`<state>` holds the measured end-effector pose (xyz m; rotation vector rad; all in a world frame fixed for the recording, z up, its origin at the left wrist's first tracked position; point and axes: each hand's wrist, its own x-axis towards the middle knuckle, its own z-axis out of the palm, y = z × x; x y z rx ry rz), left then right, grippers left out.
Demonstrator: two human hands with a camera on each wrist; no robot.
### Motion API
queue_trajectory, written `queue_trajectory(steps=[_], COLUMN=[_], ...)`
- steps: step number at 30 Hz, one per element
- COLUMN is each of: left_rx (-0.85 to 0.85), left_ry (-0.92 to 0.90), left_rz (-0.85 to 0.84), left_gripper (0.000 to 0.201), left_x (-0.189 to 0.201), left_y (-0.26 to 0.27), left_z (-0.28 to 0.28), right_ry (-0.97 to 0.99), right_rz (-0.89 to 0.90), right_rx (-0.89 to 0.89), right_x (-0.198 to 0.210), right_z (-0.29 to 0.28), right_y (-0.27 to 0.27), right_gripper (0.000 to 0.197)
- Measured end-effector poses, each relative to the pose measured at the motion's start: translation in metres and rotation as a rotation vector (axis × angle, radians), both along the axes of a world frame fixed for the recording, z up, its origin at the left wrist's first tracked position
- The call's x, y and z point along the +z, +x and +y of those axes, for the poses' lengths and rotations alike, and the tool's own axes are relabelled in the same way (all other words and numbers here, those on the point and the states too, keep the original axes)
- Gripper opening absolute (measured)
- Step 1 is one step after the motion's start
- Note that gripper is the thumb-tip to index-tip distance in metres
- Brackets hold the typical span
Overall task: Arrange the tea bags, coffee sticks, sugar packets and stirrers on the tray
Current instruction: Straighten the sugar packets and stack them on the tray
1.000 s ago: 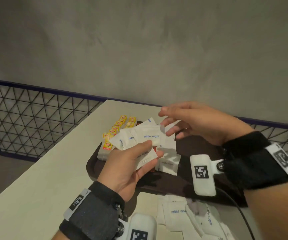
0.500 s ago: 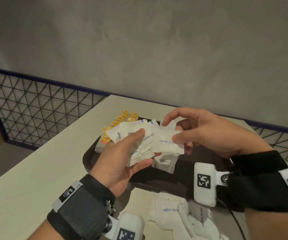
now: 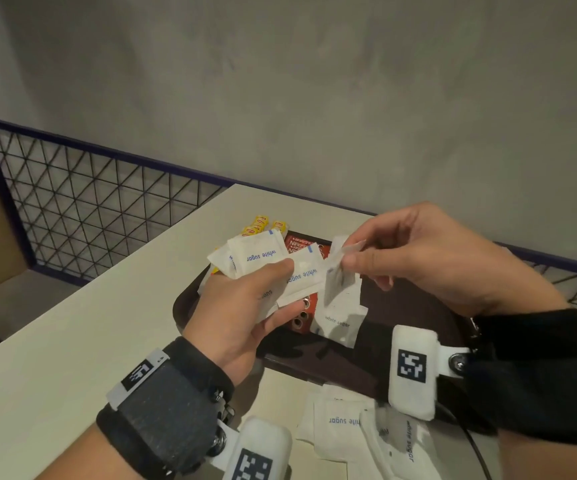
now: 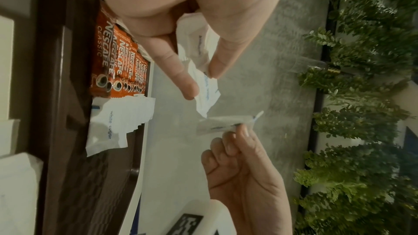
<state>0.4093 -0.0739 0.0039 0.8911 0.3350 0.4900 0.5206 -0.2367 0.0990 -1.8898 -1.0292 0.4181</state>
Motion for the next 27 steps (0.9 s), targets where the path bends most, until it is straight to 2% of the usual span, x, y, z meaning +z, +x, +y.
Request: queue_trajectory(steps=[1, 5, 12, 15, 20, 24, 27], left_rx=[-0.007, -0.034, -0.036, -0.055, -0.094, -0.131, -0.156], left_ry=[0.011, 0.036, -0.139, -0.124, 0.019, -0.002, 0.034], left_rz=[0.003, -0.001, -0.094, -0.120, -0.091, -0.049, -0.027], left_gripper=[0.044, 0.043, 0.043, 0.046, 0.044, 0.034, 0.037], left_x=[0.000, 0.000, 0.003, 0.000, -0.003, 0.000, 0.001], left_y=[0.000, -0.001, -0.001, -0.001, 0.001, -0.001, -0.003], left_z=[-0.001, -0.003, 0.001, -0.001, -0.006, -0.005, -0.005], right_ry=[-0.034, -0.081, 0.114, 0.089, -0.006, 0.073, 0.040], right_rz=[-0.018, -0.002, 0.367, 0.438, 0.288, 0.240, 0.207], right_rx=[-0.026, -0.155, -0.196, -0.130, -0.110, -0.191, -0.176], right_x=[-0.002, -0.014, -0.020, -0.023, -0.026, -0.022, -0.017], right_z=[0.003, 0.017, 0.024, 0.027, 0.029, 0.024, 0.017], right_y=[-0.001, 0.000, -0.001, -0.003, -0.001, 0.005, 0.006], right_gripper=[0.003, 0.015, 0.014, 0.018, 0.010, 0.017, 0.018])
